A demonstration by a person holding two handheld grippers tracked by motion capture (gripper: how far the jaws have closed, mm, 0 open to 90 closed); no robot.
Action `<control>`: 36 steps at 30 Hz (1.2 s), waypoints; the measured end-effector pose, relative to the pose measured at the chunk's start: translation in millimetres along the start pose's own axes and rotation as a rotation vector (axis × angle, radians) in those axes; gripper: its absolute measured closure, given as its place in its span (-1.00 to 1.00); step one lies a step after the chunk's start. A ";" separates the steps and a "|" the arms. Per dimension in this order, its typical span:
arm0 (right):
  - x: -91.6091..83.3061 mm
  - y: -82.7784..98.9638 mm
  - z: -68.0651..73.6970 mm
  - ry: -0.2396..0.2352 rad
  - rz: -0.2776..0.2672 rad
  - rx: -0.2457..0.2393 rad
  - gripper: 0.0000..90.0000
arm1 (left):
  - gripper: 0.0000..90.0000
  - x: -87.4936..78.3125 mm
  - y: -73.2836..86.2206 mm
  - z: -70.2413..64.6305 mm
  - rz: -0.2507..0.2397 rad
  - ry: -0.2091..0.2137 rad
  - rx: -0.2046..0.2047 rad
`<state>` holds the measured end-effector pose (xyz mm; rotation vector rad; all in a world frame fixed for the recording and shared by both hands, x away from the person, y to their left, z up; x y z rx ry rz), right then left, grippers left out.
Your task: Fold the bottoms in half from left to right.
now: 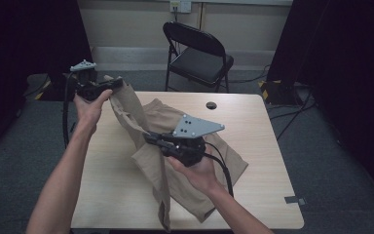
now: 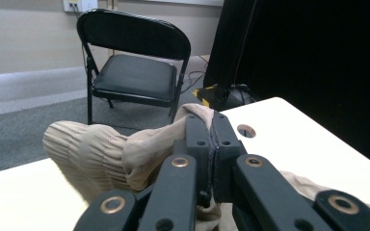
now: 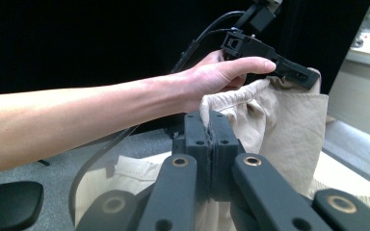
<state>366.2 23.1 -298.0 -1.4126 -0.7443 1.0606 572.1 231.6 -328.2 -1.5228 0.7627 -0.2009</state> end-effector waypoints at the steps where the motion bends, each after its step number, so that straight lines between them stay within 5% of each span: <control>1: -1.6 3.1 -2.1 0.005 0.005 0.001 0.99 | 0.98 5.4 4.4 -0.3 0.007 -0.003 -0.009; 16: -41.2 31.1 -56.5 0.143 0.018 0.073 0.99 | 0.94 48.4 2.6 -13.7 0.036 0.015 -0.007; 19: -46.8 35.1 -68.2 0.171 0.018 0.097 0.99 | 0.73 51.6 1.6 -15.9 0.017 0.011 -0.007; 21: -49.7 39.6 -76.9 0.193 0.023 0.110 0.99 | 0.43 51.9 0.6 -17.7 0.008 -0.010 0.013; 24: -51.8 47.0 -89.0 0.224 0.033 0.132 0.99 | 0.24 50.9 1.1 -22.8 0.023 -0.003 0.036; 36: -66.0 72.3 -133.6 0.329 0.072 0.220 0.99 | 0.09 37.4 11.0 -29.7 0.026 0.020 0.039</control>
Point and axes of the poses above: each handheld gripper's, and its own axes: x roughly forward along the jaws, y roughly out of its underside, z roughly to its left, the point moved 7 cm from there along x, roughly forward along the jaws, and after that the axes turned 5 degrees about x, right-handed, at the moved point
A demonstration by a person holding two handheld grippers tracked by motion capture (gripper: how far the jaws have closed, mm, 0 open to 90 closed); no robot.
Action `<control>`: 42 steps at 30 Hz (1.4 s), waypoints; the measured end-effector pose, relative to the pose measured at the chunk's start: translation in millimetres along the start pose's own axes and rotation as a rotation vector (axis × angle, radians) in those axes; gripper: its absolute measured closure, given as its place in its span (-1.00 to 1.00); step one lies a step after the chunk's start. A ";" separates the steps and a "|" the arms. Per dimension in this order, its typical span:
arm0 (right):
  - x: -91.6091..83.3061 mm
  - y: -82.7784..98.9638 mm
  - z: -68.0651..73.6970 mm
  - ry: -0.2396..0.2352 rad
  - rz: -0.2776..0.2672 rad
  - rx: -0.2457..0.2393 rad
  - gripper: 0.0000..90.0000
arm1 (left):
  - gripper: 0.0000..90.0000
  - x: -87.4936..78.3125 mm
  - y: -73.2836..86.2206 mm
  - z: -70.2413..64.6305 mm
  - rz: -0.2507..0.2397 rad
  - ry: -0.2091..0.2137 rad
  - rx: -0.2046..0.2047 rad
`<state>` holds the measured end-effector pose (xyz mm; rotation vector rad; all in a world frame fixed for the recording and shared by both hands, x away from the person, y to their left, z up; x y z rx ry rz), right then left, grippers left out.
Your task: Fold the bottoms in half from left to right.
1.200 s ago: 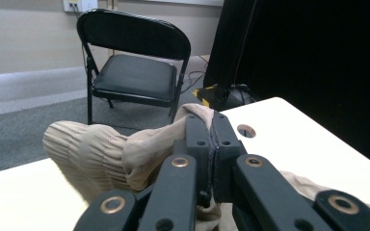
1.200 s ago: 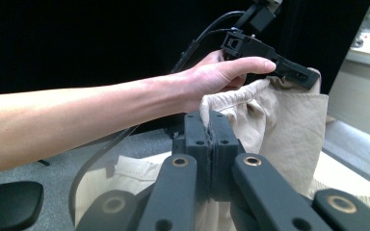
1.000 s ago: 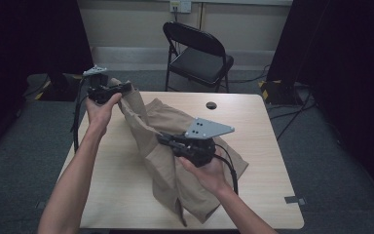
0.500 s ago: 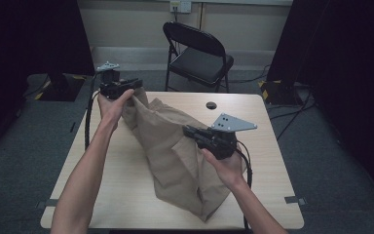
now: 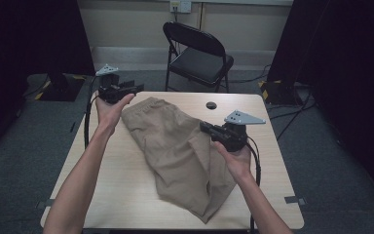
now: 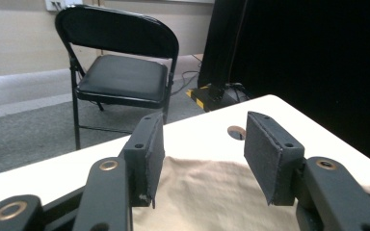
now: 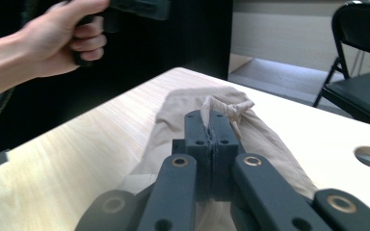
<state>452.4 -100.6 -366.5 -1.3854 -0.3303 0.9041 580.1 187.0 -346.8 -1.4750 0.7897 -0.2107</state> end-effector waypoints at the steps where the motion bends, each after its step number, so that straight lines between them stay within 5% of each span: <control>1: -0.5 0.8 -4.3 0.010 0.002 0.006 0.99 | 0.09 0.5 3.4 -1.5 0.011 -0.001 0.011; 8: -7.5 0.4 -26.8 0.061 0.001 0.037 0.99 | 0.10 2.6 25.9 -11.7 0.021 0.033 0.013; 13: -7.4 21.8 -45.4 0.098 0.052 0.073 0.97 | 0.08 6.3 41.9 -19.3 0.055 0.051 0.031; 19: -13.8 50.1 -79.7 0.231 0.120 0.090 0.48 | 0.08 10.2 61.8 -22.4 0.093 0.060 0.026; 23: -24.6 59.8 -88.8 0.237 0.138 0.095 0.26 | 0.09 13.1 75.8 -25.6 0.117 0.072 0.019; 28: -34.3 78.9 -95.3 0.248 0.176 0.092 0.24 | 0.21 12.0 94.4 -41.4 0.144 0.114 0.043; 31: -40.3 93.2 -109.0 0.282 0.217 0.091 0.24 | 0.24 13.2 111.9 -49.4 0.164 0.134 0.041; 38: -37.1 123.3 -144.3 0.273 0.278 0.117 0.15 | 0.23 27.1 146.0 -49.2 0.220 0.135 0.000; 41: -32.8 129.8 -146.5 0.263 0.294 0.121 0.17 | 0.22 33.1 156.0 -49.7 0.245 0.130 0.005; 42: -27.5 136.0 -144.8 0.249 0.312 0.120 0.46 | 0.22 34.7 158.9 -50.1 0.257 0.128 0.011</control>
Point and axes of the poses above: each handheld gripper's, and its own axes: x roughly forward along the jaws, y roughly out of its underside, z roughly to its left, the point moved 7 cm from there along x, roughly forward along the jaws, and after that the axes turned 5 degrees about x, right-handed, at the moved point
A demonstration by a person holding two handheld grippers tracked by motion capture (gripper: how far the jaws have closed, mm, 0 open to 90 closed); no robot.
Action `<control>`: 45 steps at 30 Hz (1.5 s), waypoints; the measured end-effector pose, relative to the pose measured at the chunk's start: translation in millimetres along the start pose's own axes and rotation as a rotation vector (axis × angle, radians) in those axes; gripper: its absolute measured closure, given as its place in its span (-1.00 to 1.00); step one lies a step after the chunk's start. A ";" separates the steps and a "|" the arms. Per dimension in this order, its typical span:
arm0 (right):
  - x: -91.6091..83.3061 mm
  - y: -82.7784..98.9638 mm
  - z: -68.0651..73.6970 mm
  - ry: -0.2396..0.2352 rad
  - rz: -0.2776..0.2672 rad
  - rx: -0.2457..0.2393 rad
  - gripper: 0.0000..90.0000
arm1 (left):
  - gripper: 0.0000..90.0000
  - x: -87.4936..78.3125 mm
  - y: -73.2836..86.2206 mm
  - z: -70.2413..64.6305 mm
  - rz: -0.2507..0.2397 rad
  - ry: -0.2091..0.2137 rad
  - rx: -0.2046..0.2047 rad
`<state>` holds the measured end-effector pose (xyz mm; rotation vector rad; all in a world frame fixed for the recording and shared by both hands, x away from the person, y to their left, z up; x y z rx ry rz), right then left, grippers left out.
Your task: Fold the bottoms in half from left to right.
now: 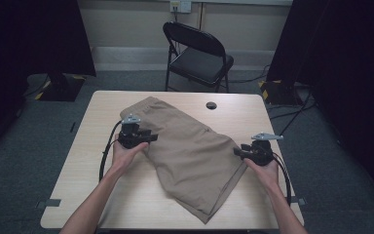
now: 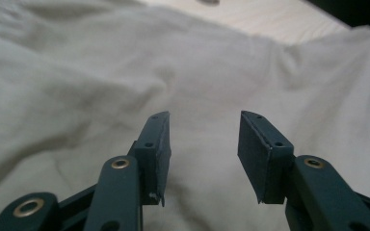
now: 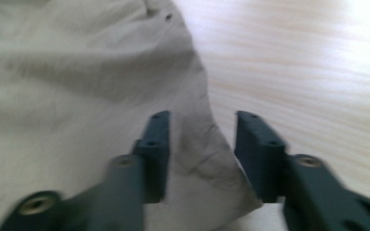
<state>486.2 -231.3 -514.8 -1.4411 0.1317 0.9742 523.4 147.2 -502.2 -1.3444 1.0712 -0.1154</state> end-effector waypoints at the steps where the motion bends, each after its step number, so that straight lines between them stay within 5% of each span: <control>1: 1.2 1.0 1.5 0.002 0.006 -0.004 0.60 | 0.22 1.2 1.9 -0.5 0.005 -0.009 0.006; 4: -3.8 0.8 7.4 -0.007 0.001 0.010 1.00 | 0.21 3.2 7.0 -3.2 0.006 -0.016 0.002; 6: -15.2 -1.1 15.1 -0.038 -0.016 0.028 1.00 | 0.21 5.2 10.7 -4.4 0.019 -0.024 0.013; 13: -59.9 7.7 29.8 -0.024 -0.029 0.032 1.00 | 0.18 14.7 17.6 -4.3 0.056 -0.040 0.020; 16: -53.8 16.5 15.3 0.050 0.002 -0.009 1.00 | 0.18 18.5 18.6 -6.1 0.062 -0.031 0.018; 20: -43.4 24.6 1.7 0.162 0.038 -0.021 0.50 | 0.18 22.3 19.7 -12.1 0.076 -0.016 0.037; 23: -53.1 18.1 21.3 0.095 -0.038 -0.063 0.45 | 0.19 24.7 22.5 -14.2 0.096 -0.013 0.054; 25: -57.3 20.3 46.1 -0.028 -0.055 -0.097 0.57 | 0.22 26.5 25.9 -14.0 0.111 -0.014 0.055; 29: -51.2 41.5 92.7 -0.175 0.019 -0.185 0.82 | 0.30 30.2 28.3 -9.4 0.059 -0.020 -0.011; 34: -45.0 60.6 137.3 -0.345 0.092 -0.264 0.78 | 0.29 40.7 23.5 -7.7 0.060 -0.085 0.057; 35: -42.6 62.6 142.5 -0.357 0.101 -0.281 0.77 | 0.29 43.2 21.6 -5.3 0.062 -0.099 0.076; 38: -30.2 64.7 147.0 -0.339 0.130 -0.306 0.73 | 0.28 48.1 16.0 4.0 0.057 -0.104 0.039; 42: -11.5 54.2 137.9 -0.271 0.111 -0.295 0.60 | 0.23 45.8 14.6 10.6 0.081 -0.119 0.011; 45: -2.8 41.6 132.0 -0.243 0.082 -0.284 0.52 | 0.24 33.9 11.8 3.4 0.072 -0.091 0.002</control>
Point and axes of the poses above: each handheld gripper's, and its own axes: x roughly forward along the jaws, y roughly out of its underside, z roughly to its left, the point moved 7 cm from there along x, roughly forward along the jaws, and after that the axes turned 5 degrees about x, right-handed, at the moved point
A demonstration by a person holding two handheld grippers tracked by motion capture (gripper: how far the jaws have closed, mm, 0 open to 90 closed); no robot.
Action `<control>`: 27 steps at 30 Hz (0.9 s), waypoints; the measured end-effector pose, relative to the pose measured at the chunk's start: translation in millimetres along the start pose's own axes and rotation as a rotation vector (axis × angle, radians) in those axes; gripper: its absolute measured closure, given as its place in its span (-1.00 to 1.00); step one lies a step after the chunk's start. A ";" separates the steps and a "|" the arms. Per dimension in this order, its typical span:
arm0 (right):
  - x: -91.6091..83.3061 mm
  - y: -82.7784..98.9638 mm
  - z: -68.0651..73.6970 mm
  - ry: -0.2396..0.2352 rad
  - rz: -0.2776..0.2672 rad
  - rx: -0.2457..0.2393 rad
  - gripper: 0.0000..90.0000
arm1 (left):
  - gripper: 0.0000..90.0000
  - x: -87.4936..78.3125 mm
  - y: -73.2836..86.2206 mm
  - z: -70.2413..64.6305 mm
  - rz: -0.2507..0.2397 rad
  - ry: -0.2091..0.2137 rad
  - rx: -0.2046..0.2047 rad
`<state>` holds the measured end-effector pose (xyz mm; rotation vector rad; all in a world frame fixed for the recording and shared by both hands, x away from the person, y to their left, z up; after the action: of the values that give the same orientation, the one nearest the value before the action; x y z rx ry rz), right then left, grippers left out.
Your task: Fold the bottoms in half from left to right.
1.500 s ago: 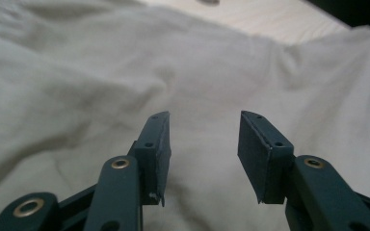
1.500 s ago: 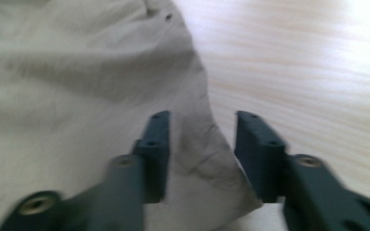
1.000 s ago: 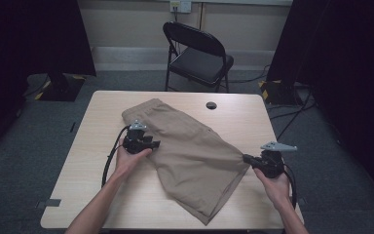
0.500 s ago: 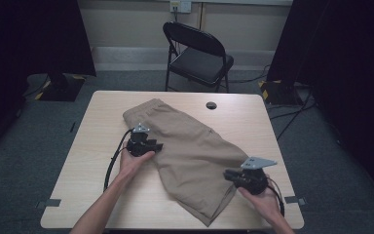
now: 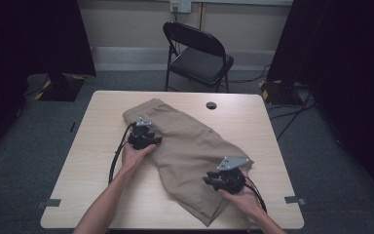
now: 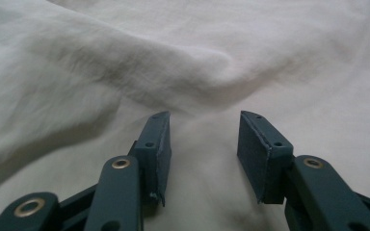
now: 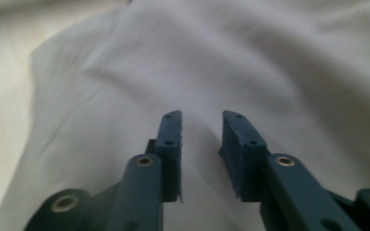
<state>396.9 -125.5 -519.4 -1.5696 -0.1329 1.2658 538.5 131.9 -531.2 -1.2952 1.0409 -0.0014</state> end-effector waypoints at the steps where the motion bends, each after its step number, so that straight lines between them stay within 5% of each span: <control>1: 0.7 -4.9 -5.0 0.018 -0.011 0.002 0.48 | 0.26 -6.3 -1.6 -5.1 -0.007 -0.005 0.011; 2: 1.0 -10.3 -11.0 0.039 -0.021 0.005 0.48 | 0.27 -13.2 -3.1 -11.7 -0.017 0.003 0.019; 7: 7.1 -34.6 -51.6 0.137 -0.058 0.053 0.65 | 0.26 -39.6 -2.9 -69.6 -0.067 0.172 0.098; 13: 22.3 -37.6 -76.0 0.191 -0.031 0.067 0.56 | 0.31 -36.4 24.9 -112.7 0.018 0.261 0.153; 14: 24.0 -35.0 -79.5 0.198 -0.018 0.069 0.56 | 0.33 -34.1 29.2 -113.8 0.038 0.237 0.178; 18: 27.6 -22.5 -89.2 0.196 0.021 0.100 0.59 | 0.35 -21.1 39.3 -109.1 0.092 0.206 0.163; 23: 26.7 -11.4 -91.3 0.191 0.058 0.114 0.53 | 0.37 -18.3 36.6 -101.3 0.089 0.207 0.136; 27: 24.0 -8.8 -85.4 0.192 0.075 0.122 0.53 | 0.39 -18.1 36.5 -95.7 0.083 0.190 0.159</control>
<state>476.2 -161.2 -539.0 -1.5928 0.1237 1.1509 449.0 79.6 -539.6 -1.1227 1.2307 -0.1440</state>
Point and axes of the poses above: each handheld gripper's, and its own axes: x roughly forward along the jaws, y roughly out of its underside, z roughly to its left, the point moved 7 cm from there along x, roughly forward along the jaws, and after that the axes turned 5 degrees about x, right-handed, at the moved point
